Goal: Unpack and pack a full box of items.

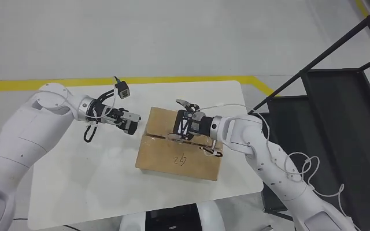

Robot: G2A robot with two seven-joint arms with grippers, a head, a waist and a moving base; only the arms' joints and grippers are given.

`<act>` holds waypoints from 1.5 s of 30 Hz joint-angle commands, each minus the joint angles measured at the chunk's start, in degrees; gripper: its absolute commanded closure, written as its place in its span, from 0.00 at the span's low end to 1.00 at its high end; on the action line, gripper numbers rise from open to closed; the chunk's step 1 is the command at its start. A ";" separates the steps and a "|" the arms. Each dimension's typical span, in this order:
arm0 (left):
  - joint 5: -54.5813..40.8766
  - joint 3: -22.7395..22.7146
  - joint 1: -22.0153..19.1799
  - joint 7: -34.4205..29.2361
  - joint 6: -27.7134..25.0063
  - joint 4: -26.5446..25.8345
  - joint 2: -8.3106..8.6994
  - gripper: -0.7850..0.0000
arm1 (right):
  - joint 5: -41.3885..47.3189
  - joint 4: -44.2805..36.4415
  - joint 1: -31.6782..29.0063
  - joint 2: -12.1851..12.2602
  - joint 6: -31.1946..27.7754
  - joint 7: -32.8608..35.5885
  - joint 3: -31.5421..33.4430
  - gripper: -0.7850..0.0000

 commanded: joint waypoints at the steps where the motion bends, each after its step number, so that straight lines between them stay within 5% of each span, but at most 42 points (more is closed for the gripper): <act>1: 0.00 0.00 0.00 -0.01 0.00 0.00 0.00 0.00 | -0.04 0.10 0.43 -0.03 -0.91 0.30 -0.42 0.00; 15: 0.00 0.00 0.00 -0.01 0.00 0.00 0.00 0.00 | 0.09 0.16 0.50 -0.04 -1.03 0.24 -0.46 0.00; 20: 3.49 -1.06 0.56 2.89 0.75 -4.40 -0.02 0.00 | 0.10 0.20 0.00 -0.07 -0.27 -0.46 -0.54 0.00; 25: 6.28 -1.23 0.19 3.50 0.88 -6.92 -0.98 0.00 | -0.44 0.56 1.18 -0.31 -0.90 -1.18 -1.80 0.00; 34: 6.95 -1.06 0.27 0.87 -0.85 -3.64 -3.17 0.00 | 0.34 1.95 2.02 -0.34 -1.87 -0.89 -1.83 0.00; 38: 7.06 -0.84 0.29 0.15 -0.13 -2.61 -4.15 0.51 | 0.11 1.69 1.64 -0.19 -2.29 -0.37 -1.47 0.00; 45: 8.76 -0.49 -0.02 -0.14 0.16 -1.92 -5.12 0.46 | -1.07 1.50 1.79 -0.16 -2.62 1.04 -2.03 0.00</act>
